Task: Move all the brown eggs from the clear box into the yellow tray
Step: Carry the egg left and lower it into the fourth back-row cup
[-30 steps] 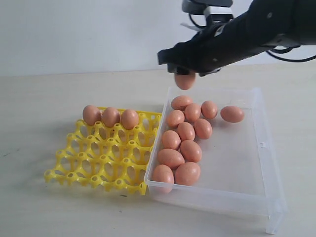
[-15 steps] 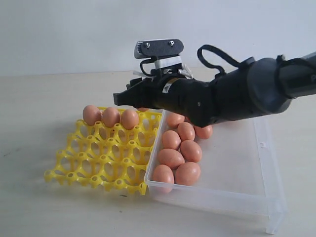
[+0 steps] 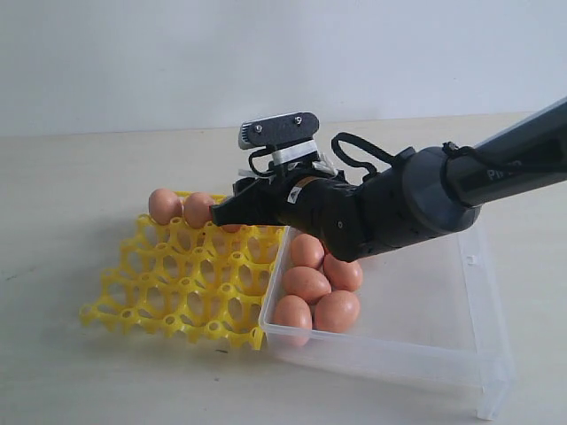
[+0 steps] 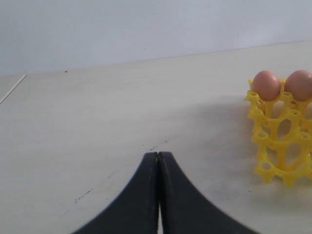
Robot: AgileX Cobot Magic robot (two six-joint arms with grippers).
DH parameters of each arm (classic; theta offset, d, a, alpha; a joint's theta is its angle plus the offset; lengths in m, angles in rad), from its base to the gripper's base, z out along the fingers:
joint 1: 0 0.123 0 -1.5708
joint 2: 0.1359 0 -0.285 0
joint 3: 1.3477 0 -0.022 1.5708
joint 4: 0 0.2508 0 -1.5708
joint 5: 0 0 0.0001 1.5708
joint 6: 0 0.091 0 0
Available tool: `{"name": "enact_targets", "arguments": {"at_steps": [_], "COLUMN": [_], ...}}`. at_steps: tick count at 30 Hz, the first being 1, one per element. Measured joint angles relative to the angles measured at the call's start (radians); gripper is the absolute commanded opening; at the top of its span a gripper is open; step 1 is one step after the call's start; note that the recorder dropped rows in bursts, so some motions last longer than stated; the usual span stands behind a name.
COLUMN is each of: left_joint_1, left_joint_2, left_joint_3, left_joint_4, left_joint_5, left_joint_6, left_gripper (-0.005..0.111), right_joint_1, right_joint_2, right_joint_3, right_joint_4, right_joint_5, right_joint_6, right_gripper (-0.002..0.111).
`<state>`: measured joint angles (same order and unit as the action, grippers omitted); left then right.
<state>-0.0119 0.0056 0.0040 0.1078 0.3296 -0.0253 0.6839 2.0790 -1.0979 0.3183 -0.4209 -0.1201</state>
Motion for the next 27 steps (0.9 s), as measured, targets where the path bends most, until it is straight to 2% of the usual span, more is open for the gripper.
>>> {"name": "enact_targets", "arguments": {"at_steps": [8,19,27], "left_joint_1": [0.0,0.0,0.0], "left_joint_2": [0.0,0.0,0.0], "left_joint_3": [0.0,0.0,0.0], "left_joint_4": [0.0,0.0,0.0], "left_joint_5": [0.0,0.0,0.0], "left_joint_6": [0.0,0.0,0.0], "left_gripper": [0.0,0.0,0.0], "right_joint_1": [0.0,0.0,0.0], "right_joint_2": [0.0,0.0,0.0], "right_joint_3": [0.002,0.002,0.002], "right_joint_4": [0.0,0.0,0.0], "right_joint_5": [-0.016,-0.016,-0.024], "right_joint_6": [-0.008,-0.072,-0.076], "right_gripper": [0.002,0.043,0.051]}}
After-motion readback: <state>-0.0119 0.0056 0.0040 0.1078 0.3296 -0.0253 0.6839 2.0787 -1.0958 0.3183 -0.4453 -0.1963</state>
